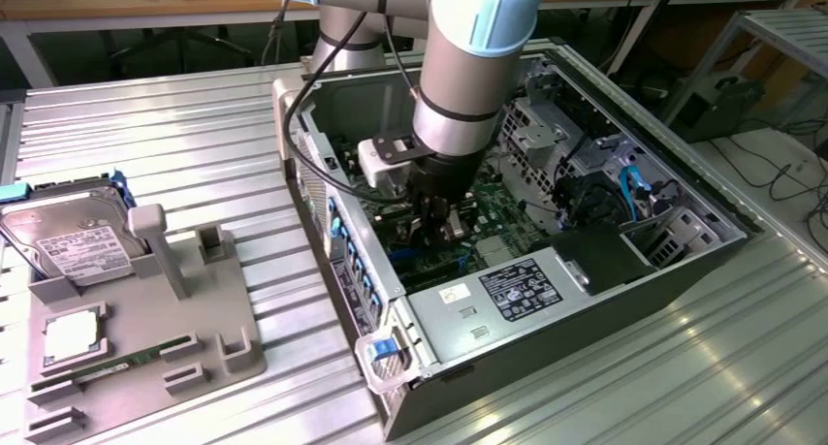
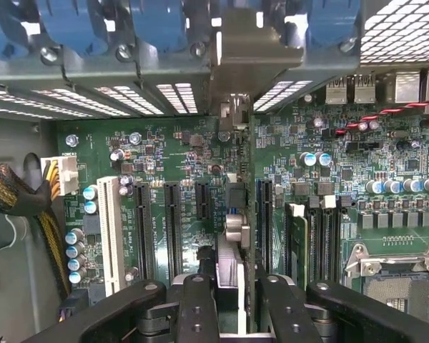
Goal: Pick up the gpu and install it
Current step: 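Insert the gpu into the slot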
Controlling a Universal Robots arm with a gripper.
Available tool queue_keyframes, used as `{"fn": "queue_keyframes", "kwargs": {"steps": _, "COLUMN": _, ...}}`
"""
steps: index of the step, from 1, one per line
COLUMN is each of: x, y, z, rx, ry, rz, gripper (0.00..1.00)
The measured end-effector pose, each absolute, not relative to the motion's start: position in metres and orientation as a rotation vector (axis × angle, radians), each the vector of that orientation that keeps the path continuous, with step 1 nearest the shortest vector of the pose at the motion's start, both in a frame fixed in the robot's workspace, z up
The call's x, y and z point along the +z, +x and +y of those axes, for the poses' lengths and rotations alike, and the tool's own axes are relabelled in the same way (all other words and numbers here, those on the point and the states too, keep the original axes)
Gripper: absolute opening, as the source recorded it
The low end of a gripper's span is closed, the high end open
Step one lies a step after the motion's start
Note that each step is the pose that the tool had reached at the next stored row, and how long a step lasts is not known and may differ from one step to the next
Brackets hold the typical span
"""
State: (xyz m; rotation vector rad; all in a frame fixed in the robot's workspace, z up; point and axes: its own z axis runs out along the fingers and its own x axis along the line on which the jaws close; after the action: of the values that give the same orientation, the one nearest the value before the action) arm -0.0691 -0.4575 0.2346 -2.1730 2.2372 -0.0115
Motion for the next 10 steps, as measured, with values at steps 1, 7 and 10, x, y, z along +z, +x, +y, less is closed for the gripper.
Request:
{"fn": "queue_keyframes", "kwargs": {"steps": 1, "x": 0.2341, "y": -0.0691, "z": -0.4575, "rx": -0.011, "ry": -2.173, "rz": 2.237, "gripper": 0.28}}
{"fn": "queue_keyframes", "kwargs": {"steps": 7, "x": 0.2303, "y": -0.0692, "z": -0.4576, "rx": -0.011, "ry": -2.173, "rz": 2.238, "gripper": 0.28}}
{"fn": "queue_keyframes", "kwargs": {"steps": 10, "x": 0.2277, "y": -0.0692, "z": -0.4577, "rx": -0.012, "ry": -2.174, "rz": 2.238, "gripper": 0.28}}
